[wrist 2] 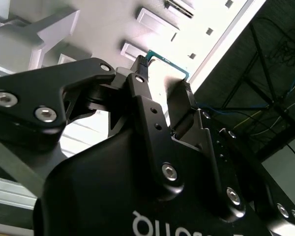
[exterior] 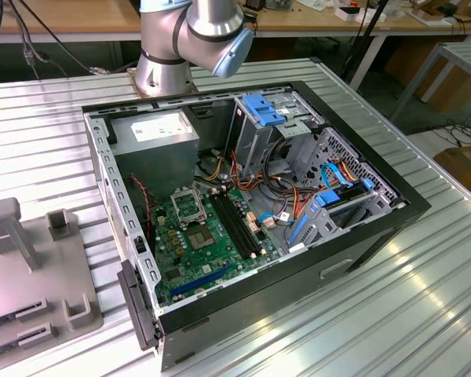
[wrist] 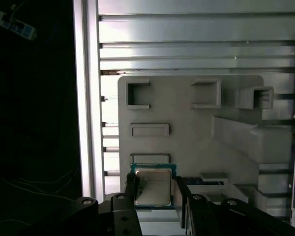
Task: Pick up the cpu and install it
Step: 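Reach for the cpu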
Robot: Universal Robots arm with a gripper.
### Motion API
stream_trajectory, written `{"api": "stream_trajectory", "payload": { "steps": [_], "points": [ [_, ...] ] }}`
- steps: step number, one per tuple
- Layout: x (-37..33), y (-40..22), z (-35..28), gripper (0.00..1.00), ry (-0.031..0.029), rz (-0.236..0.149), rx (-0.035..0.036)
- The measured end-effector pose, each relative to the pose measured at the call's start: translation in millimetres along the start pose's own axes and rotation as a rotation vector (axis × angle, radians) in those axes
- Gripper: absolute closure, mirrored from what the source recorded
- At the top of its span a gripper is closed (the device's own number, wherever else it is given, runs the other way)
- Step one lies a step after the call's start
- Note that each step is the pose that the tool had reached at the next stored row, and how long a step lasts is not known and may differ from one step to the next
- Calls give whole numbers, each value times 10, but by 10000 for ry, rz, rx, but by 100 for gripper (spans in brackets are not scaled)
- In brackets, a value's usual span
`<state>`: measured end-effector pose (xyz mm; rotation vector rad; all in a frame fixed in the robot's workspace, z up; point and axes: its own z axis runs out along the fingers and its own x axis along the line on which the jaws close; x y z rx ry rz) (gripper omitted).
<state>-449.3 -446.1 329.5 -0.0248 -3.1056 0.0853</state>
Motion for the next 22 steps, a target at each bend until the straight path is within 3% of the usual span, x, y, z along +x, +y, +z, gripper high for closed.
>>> {"api": "stream_trajectory", "payload": {
  "steps": [10,15,22],
  "points": [
    [6,-11,-201,58,0,0,0],
    [10,-20,-360,58,0,0,0],
    [15,-28,-506,58,0,0,0]
  ]
}}
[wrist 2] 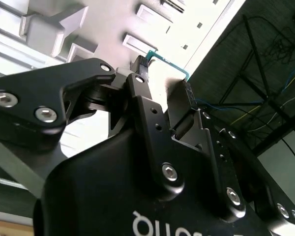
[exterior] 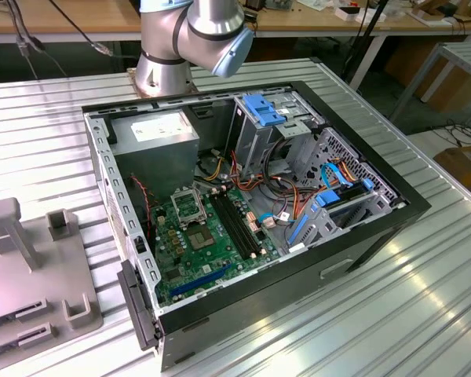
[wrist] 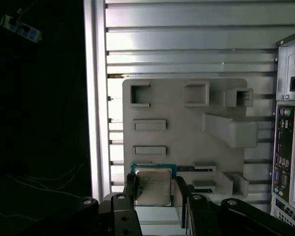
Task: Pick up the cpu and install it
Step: 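Reach for the cpu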
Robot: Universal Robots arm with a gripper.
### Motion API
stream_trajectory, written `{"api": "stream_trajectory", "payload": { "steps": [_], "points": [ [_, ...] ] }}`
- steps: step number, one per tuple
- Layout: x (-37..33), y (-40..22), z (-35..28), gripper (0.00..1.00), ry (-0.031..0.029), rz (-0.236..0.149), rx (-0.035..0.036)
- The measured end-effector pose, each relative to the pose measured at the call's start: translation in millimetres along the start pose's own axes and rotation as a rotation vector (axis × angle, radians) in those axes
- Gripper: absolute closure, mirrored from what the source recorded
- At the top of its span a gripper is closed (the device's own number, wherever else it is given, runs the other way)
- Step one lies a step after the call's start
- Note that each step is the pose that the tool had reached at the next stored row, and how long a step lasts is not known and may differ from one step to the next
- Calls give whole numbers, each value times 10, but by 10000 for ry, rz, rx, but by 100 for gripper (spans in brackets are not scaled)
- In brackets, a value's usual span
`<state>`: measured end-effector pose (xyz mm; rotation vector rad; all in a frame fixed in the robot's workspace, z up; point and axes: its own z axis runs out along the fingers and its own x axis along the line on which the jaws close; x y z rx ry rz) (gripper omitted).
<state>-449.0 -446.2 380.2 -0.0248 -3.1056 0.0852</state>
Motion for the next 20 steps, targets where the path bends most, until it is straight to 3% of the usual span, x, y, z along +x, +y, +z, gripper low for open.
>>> {"api": "stream_trajectory", "payload": {
  "steps": [2,10,17,20],
  "points": [
    [1,-3,-61,58,0,-1,1],
    [3,-10,-184,58,0,0,0],
    [-14,-11,-195,58,1,-3,1],
    [-85,-10,-197,58,1,-1,1]
  ]
}}
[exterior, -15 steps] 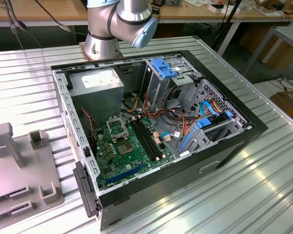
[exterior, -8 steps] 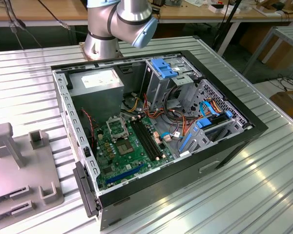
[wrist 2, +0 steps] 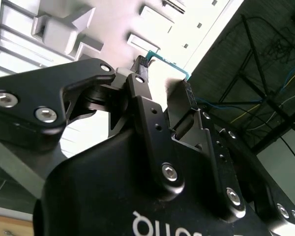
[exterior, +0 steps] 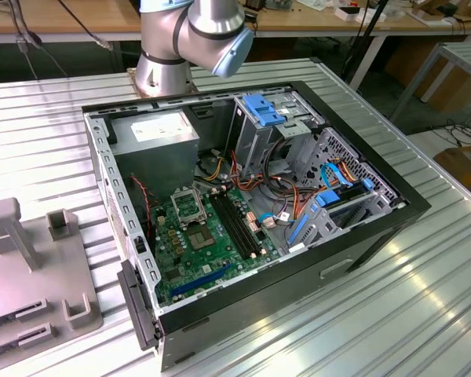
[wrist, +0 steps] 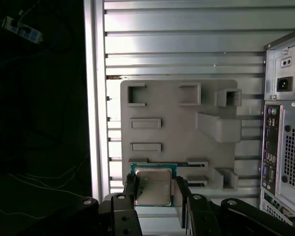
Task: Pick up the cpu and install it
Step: 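Reach for the cpu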
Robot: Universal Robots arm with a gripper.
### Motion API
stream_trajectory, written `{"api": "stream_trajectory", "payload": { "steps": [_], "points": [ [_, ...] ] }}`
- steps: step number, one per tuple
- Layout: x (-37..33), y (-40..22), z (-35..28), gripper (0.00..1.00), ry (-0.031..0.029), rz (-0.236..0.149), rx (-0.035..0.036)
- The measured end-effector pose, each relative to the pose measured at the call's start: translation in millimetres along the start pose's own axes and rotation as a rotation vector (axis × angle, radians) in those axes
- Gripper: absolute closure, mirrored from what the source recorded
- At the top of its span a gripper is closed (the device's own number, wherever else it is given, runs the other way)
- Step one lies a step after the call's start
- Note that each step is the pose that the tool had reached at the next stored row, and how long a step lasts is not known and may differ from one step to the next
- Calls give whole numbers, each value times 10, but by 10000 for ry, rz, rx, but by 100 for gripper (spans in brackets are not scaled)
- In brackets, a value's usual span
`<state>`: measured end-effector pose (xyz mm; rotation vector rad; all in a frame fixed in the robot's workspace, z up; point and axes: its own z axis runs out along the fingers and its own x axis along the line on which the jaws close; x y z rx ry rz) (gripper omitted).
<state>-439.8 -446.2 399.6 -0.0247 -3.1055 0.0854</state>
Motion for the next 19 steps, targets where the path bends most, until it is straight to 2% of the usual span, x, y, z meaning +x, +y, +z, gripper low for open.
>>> {"api": "stream_trajectory", "payload": {
  "steps": [15,19],
  "points": [
    [-230,4,-7,58,-7,1,-1],
    [-314,5,-10,58,-6,1,-1]
  ]
}}
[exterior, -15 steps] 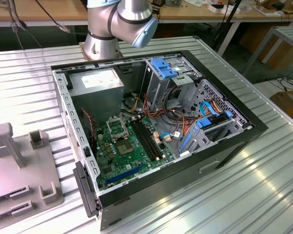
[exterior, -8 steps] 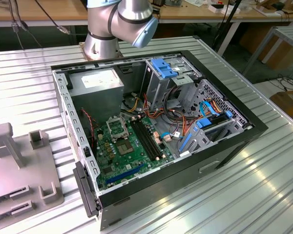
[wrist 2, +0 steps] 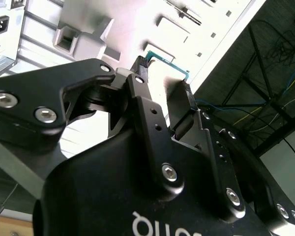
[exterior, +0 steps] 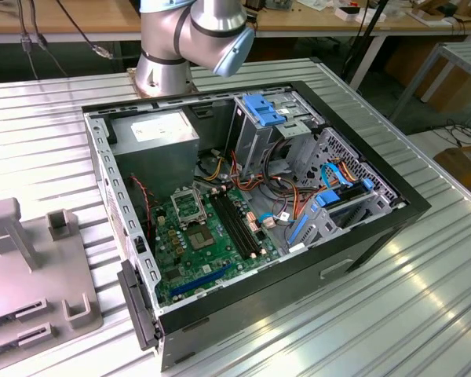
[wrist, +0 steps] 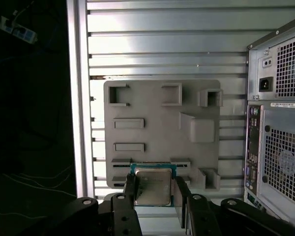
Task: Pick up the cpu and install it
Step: 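Reach for the cpu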
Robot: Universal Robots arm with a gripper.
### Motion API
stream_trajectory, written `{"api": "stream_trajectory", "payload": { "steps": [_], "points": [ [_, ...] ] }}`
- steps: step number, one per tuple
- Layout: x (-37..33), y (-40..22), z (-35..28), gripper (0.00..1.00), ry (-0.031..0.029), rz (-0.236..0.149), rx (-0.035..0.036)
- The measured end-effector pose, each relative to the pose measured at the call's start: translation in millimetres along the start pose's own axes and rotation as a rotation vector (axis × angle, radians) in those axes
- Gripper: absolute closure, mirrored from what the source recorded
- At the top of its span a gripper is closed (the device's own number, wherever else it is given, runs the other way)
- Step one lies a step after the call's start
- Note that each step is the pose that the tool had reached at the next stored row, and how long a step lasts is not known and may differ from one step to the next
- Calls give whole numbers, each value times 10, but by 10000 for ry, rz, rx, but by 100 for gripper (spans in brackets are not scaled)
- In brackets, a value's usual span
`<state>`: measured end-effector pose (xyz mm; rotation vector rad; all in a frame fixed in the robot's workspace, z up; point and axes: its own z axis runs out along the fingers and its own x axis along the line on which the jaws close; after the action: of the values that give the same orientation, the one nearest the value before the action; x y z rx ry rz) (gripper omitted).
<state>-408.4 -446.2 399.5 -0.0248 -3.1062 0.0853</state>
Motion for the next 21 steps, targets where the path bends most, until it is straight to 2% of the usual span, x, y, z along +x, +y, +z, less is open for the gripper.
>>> {"api": "stream_trajectory", "payload": {
  "steps": [11,21],
  "points": [
    [-166,3,-6,58,-1,0,0],
    [-269,4,-9,58,-1,0,0]
  ]
}}
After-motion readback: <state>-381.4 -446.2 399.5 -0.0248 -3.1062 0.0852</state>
